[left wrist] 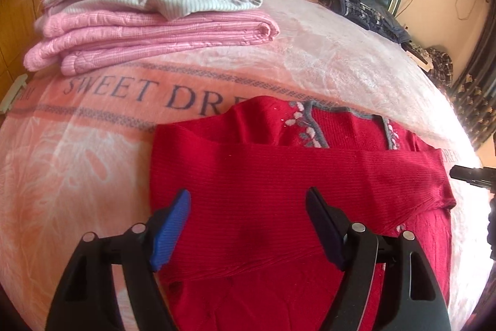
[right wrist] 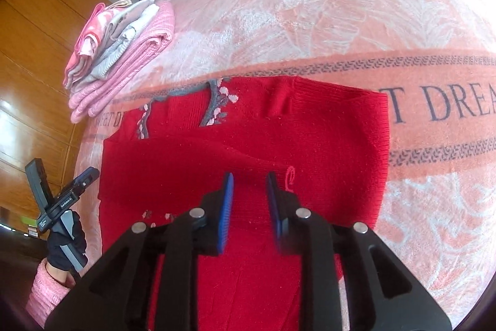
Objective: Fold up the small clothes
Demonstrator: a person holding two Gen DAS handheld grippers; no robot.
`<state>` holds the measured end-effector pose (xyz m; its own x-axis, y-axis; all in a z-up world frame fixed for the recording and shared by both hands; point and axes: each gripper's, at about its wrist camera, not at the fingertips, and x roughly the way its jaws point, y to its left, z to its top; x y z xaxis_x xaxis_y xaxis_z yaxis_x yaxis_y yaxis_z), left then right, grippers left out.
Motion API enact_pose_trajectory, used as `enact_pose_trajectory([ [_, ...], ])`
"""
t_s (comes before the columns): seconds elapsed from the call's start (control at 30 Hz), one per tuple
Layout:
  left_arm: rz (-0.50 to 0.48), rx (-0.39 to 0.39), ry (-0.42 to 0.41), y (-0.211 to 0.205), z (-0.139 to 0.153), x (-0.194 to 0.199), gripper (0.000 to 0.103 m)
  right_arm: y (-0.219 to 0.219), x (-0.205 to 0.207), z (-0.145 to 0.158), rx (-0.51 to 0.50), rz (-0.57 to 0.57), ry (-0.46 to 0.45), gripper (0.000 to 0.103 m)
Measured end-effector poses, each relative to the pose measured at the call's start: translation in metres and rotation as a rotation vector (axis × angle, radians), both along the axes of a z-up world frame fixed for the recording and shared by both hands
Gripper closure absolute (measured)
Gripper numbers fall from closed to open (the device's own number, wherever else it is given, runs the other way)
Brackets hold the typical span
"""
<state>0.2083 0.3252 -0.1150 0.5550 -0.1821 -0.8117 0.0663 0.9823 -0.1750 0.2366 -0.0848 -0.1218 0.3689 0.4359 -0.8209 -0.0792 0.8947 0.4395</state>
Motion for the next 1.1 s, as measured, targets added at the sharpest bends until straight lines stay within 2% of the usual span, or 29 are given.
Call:
enact_pose_trajectory([
  [0.1, -0.012, 0.024, 0.028, -0.010, -0.013, 0.004, 0.025, 0.006, 0.006, -0.017, -0.016, -0.003, 0.033, 0.080],
  [0.17, -0.017, 0.038, 0.086, -0.011, -0.032, 0.011, 0.025, 0.005, 0.009, -0.036, -0.059, -0.021, 0.095, 0.082],
  [0.2, -0.012, 0.033, 0.121, -0.008, -0.042, 0.014, 0.025, 0.003, 0.009, -0.042, -0.037, -0.029, 0.095, 0.082],
  [0.23, -0.011, 0.023, 0.105, -0.007, -0.046, 0.012, 0.024, 0.000, 0.008, -0.044, -0.015, -0.036, 0.089, 0.082],
  [0.3, -0.032, 0.041, 0.084, -0.009, -0.045, 0.008, 0.024, -0.004, 0.007, -0.040, 0.009, -0.040, 0.090, 0.081],
  [0.37, -0.042, 0.054, 0.083, -0.010, -0.041, 0.006, 0.024, -0.007, 0.004, -0.032, 0.019, -0.053, 0.067, 0.074],
  [0.5, -0.028, -0.007, 0.124, 0.000, -0.027, -0.008, 0.024, -0.008, -0.013, -0.016, 0.007, -0.031, 0.051, 0.071],
  [0.63, -0.076, 0.065, 0.165, 0.006, -0.015, -0.051, 0.024, -0.011, -0.062, -0.002, -0.008, 0.029, 0.067, 0.070],
  [0.77, -0.115, 0.134, 0.225, 0.014, -0.004, -0.105, 0.024, -0.016, -0.130, 0.012, -0.034, 0.076, 0.084, 0.066],
  [0.87, -0.124, 0.118, 0.322, 0.022, -0.002, -0.147, 0.024, -0.016, -0.187, 0.021, -0.041, 0.112, 0.095, 0.058],
  [1.0, -0.098, 0.063, 0.484, 0.031, -0.012, -0.203, 0.024, -0.020, -0.263, 0.020, 0.022, 0.121, 0.119, 0.053],
  [1.1, -0.099, 0.054, 0.523, 0.029, -0.018, -0.238, 0.024, -0.022, -0.303, 0.002, 0.044, 0.113, 0.180, 0.051],
])
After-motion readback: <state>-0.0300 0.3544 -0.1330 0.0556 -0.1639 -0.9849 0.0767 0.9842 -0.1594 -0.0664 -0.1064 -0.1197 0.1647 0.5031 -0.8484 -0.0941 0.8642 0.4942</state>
